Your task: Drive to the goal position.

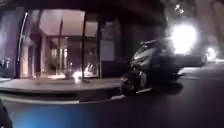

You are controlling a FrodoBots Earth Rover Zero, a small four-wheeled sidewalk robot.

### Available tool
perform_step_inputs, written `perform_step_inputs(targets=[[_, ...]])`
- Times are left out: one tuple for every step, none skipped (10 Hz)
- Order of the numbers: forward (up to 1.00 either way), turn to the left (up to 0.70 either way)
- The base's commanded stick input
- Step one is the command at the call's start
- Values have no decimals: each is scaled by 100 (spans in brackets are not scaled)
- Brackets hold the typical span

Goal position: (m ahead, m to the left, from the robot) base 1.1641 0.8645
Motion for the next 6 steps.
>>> perform_step_inputs(targets=[[45, 0], [45, 0], [45, 0], [45, 0], [45, 0], [45, 8]])
